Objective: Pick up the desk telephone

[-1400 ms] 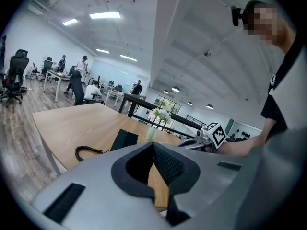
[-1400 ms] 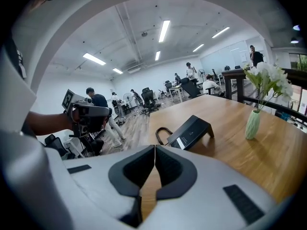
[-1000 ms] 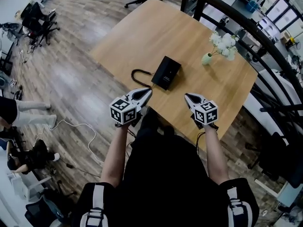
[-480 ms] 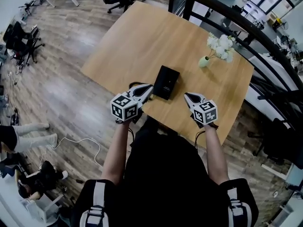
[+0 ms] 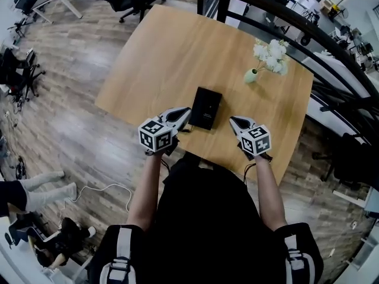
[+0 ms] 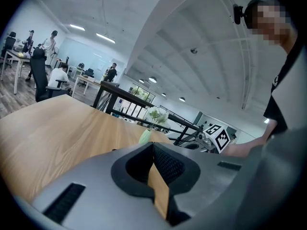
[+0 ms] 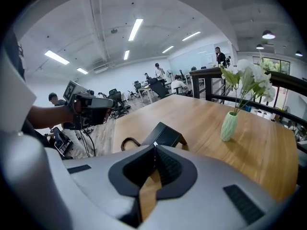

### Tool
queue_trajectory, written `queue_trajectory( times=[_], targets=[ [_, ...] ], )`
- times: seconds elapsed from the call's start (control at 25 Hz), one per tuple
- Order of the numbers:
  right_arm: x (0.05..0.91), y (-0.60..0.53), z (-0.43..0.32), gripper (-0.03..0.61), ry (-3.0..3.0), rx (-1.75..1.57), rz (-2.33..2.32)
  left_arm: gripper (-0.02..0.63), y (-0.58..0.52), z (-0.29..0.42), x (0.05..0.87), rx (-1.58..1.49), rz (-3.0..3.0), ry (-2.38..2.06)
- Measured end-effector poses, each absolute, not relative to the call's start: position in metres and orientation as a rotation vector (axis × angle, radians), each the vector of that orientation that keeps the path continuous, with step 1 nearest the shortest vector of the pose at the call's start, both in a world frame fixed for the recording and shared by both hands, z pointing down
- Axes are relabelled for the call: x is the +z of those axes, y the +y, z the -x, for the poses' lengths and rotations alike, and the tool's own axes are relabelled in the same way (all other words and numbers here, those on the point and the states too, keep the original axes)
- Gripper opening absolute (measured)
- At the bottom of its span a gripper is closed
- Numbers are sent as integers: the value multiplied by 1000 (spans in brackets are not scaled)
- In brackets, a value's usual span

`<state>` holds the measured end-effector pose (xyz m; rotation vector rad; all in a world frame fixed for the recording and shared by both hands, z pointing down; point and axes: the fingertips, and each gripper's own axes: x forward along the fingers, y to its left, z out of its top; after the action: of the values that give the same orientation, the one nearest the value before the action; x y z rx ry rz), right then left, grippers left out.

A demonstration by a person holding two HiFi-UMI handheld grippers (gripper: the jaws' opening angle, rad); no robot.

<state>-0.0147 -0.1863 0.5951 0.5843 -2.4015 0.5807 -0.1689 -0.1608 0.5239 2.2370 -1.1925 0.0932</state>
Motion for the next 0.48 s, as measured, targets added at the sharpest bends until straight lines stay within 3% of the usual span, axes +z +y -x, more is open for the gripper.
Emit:
queue_trajectory(
  times=[0.48],
  targets=[
    [610, -192, 25, 25, -2363, 655, -667, 21, -184, 179, 538, 120, -2249, -1073]
  ],
)
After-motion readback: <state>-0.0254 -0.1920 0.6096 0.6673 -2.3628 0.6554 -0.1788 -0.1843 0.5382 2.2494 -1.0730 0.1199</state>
